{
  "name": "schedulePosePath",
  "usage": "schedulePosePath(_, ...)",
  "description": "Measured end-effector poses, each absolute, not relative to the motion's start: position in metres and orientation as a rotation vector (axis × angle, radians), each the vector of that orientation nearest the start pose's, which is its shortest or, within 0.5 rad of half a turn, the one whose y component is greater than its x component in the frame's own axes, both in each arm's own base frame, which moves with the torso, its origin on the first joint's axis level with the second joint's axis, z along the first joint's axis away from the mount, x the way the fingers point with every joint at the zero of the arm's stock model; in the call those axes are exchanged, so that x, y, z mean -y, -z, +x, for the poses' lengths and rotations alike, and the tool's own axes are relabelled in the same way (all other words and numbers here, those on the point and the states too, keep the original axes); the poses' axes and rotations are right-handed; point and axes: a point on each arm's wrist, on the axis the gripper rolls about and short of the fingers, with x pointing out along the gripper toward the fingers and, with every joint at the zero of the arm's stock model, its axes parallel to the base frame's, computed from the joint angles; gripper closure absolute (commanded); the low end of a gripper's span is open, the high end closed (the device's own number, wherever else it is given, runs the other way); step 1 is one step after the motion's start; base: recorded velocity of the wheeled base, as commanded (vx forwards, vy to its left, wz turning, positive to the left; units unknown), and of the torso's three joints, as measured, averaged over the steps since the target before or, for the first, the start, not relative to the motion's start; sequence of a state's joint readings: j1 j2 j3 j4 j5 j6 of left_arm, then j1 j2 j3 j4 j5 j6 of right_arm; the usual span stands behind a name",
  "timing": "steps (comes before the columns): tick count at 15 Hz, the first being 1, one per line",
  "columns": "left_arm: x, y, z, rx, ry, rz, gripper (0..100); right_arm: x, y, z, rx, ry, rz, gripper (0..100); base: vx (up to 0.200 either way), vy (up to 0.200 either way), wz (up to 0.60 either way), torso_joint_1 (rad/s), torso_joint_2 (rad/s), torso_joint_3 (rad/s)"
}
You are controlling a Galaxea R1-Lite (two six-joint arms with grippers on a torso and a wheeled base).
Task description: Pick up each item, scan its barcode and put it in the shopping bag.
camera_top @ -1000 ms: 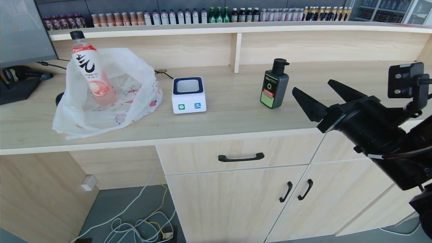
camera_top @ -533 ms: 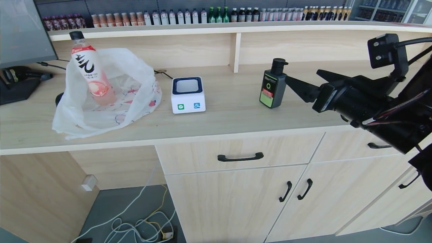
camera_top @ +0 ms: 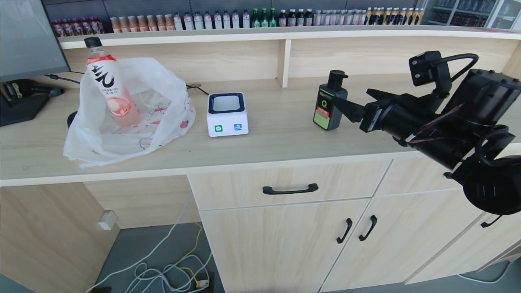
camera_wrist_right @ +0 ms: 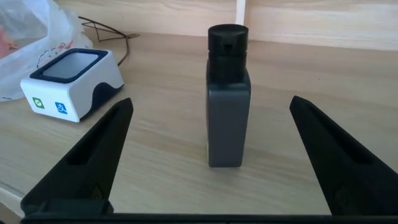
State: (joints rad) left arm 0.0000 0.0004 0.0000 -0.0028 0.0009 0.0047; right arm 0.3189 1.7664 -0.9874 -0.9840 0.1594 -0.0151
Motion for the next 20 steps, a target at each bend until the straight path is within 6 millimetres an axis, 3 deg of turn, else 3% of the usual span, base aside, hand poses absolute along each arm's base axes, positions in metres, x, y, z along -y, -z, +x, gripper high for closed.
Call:
schedulePosePath(6,0.000,-0.076,-0.023,0.002,-0.001,0.005,0,-0.115,-0.241,0.361,0.232,-0.501,-0.004,0,0.000,0.000,0.00,0.000,0.00,0.000)
schedulePosePath(15,0.000,-0.076,-0.023,0.002,0.000,0.005,0,-0.120,-0.234,0.396,0.257,-0.489,-0.004,0,0.000,0.000,0.00,0.000,0.00,0.000)
schedulePosePath(20,0.000,-0.076,-0.023,0.002,-0.001,0.005,0,-0.125,-0.224,0.405,0.238,-0.494,-0.006,0,0.000,0.000,0.00,0.000,0.00,0.000)
